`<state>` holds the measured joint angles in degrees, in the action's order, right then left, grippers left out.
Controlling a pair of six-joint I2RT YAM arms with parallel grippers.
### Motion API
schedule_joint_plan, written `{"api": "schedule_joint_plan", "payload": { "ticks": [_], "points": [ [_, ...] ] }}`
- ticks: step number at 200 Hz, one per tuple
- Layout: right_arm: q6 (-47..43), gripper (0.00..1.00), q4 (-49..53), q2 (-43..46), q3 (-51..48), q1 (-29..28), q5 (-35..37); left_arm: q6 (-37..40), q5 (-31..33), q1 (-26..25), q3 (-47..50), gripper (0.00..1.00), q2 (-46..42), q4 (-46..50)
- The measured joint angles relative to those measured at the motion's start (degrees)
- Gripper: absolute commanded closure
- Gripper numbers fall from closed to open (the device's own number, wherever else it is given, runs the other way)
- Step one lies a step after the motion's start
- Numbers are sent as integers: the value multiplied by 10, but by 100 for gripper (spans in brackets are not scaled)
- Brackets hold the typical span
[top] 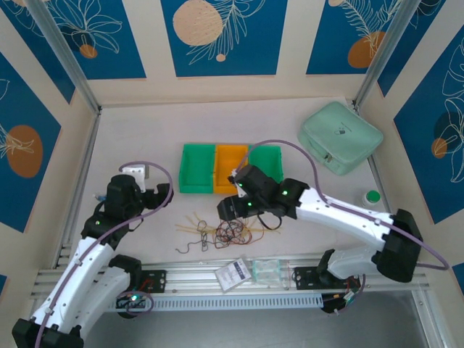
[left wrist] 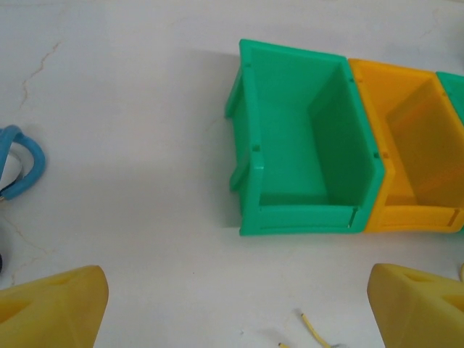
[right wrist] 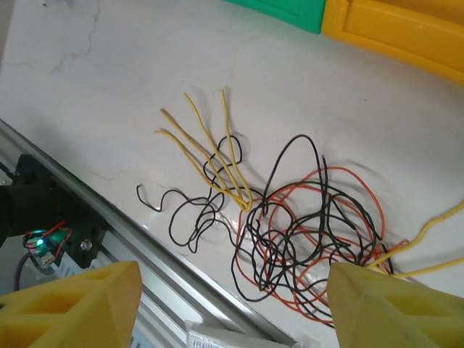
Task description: Untangle the cables
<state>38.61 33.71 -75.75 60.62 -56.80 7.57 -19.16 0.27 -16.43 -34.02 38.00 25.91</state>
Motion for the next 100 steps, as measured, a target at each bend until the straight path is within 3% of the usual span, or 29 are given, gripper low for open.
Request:
{"api": "schedule_joint_plan", "payload": {
  "ticks": [30,58,100],
  "points": [
    [0,52,24,-67,55,-9,6,-1,2,-1,0,12,1,14],
    [-6,46,59,-147,114,-18,19,-4,2,-7,-2,13,13,15],
    [-6,51,111,-229,166,-30,43,-3,7,-35,-4,14,32,12]
  ]
}}
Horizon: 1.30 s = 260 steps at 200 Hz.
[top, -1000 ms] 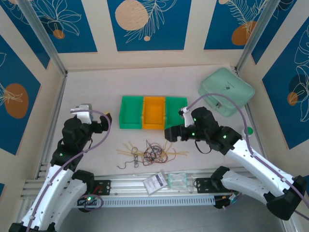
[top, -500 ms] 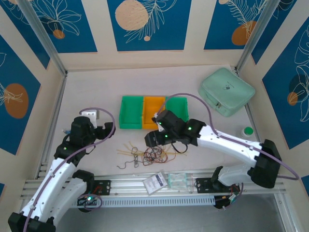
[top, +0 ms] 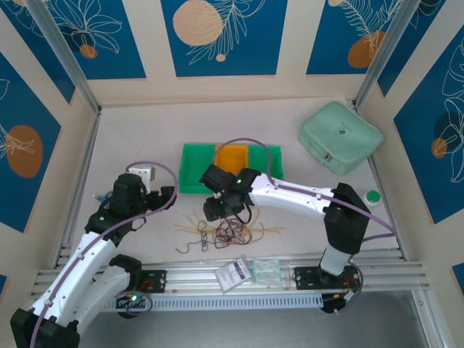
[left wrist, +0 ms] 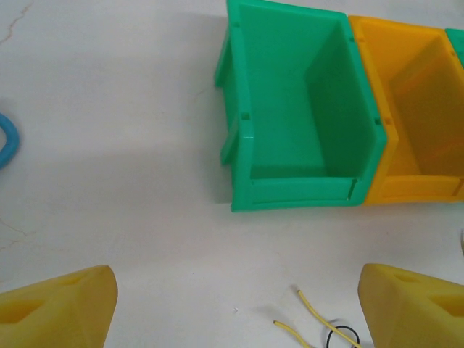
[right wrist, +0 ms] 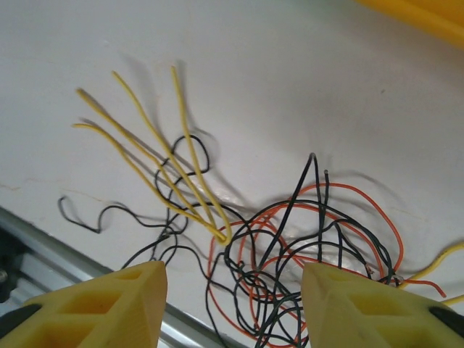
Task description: Untangle the cables
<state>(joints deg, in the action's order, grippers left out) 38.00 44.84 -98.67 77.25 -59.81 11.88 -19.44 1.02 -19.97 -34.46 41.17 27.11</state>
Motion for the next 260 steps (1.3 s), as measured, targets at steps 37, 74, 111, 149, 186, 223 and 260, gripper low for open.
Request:
{"api": "schedule_joint_plan", "payload": {
  "ticks": [37,74,111,149,186,223,260],
  "points": [
    [2,58,15,-21,1,0,4,4,23,-33,-1,15,15,-5],
    [2,63,14,-35,1,3,3,4,34,-50,-1,15,28,-15],
    [7,68,3,-37,1,10,1,9,38,-53,-1,24,36,-23],
    [8,81,-16,-39,1,19,-2,18,37,-55,-1,32,37,-33],
    [9,77,-28,-57,-2,29,-13,19,37,-56,0,32,36,-42],
    [10,76,-37,-57,-8,33,-20,19,37,-56,0,32,37,-44],
    [10,100,-43,-57,-9,35,-31,19,35,-56,2,41,38,-52]
  ]
}}
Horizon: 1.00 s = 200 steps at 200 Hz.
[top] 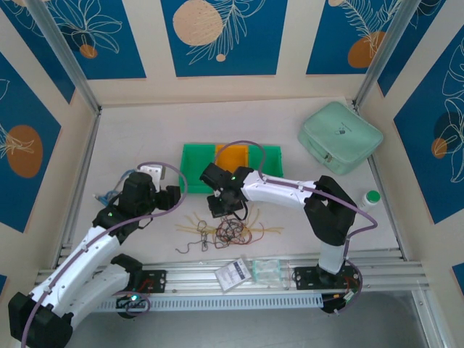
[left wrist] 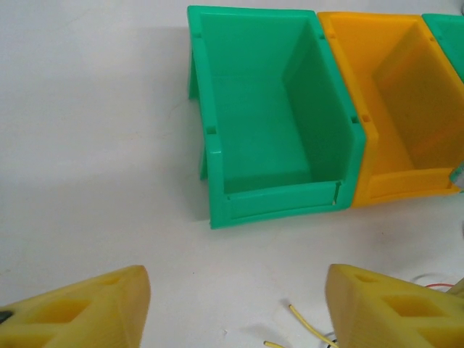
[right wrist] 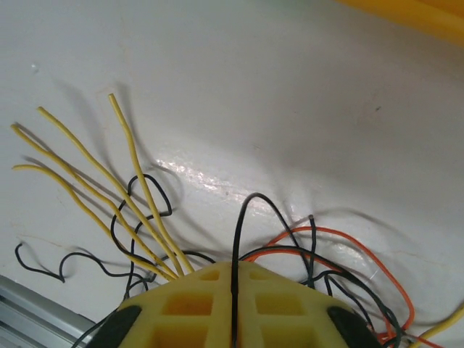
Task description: Untangle the cables
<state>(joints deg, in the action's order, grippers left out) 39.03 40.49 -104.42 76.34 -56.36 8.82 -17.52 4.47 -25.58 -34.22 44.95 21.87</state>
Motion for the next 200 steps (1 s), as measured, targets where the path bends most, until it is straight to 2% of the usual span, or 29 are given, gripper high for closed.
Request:
{"api": "schedule_joint_plan", "payload": {
  "ticks": [43,98,122,164,200],
  "points": [
    [-11,100,0,20,-7,3,8,0,-5,-1,0,43,4,0],
    [-43,100,-4,200,-14,17,19,3,-32,-2,0,42,10,-18],
    [-56,100,-5,249,-14,22,17,9,-48,-2,0,42,16,-30],
    [-67,100,-10,286,-14,38,-6,15,-92,-2,0,43,17,-52],
    [-66,100,-38,311,-14,56,-45,25,-155,-2,0,43,18,-73]
  ]
}}
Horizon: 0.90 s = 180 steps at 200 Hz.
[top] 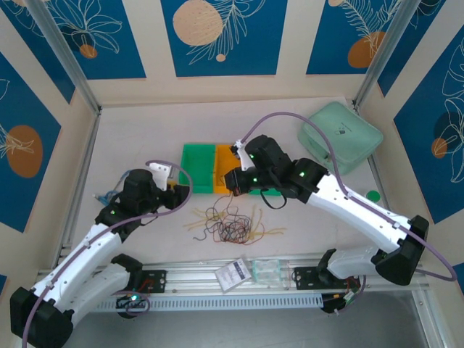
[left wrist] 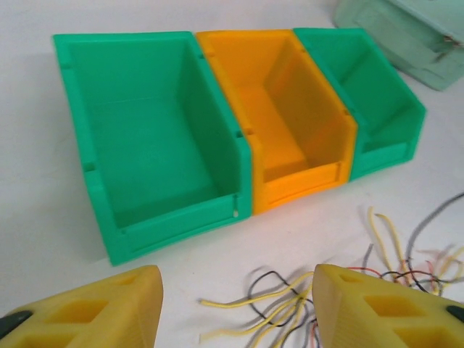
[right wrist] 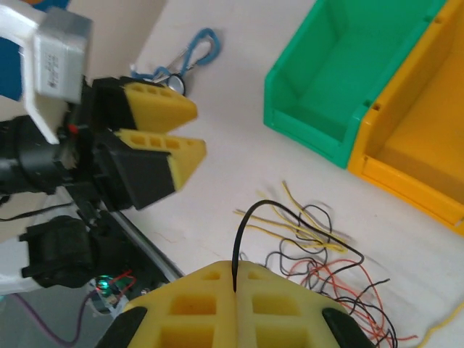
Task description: Untangle the cables
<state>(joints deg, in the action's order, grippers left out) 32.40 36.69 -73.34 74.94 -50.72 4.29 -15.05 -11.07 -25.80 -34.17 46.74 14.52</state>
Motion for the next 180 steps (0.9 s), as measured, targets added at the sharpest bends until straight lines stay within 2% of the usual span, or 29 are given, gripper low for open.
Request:
{"api": "schedule_joint_plan", "payload": {
  "ticks": [36,81,138,180],
  "points": [
    [8,100,-36,21,-4,25,-48,0,-53,-4,11,42,0,-27],
    [8,100,-53,37,13,40,-92,-7,-81,-7,26,42,19,-49],
    [2,100,-54,56,50,49,-106,-28,-145,-24,26,41,34,-90],
    [2,100,-59,82,52,51,-110,-36,-166,-47,26,40,43,-101]
  ]
}}
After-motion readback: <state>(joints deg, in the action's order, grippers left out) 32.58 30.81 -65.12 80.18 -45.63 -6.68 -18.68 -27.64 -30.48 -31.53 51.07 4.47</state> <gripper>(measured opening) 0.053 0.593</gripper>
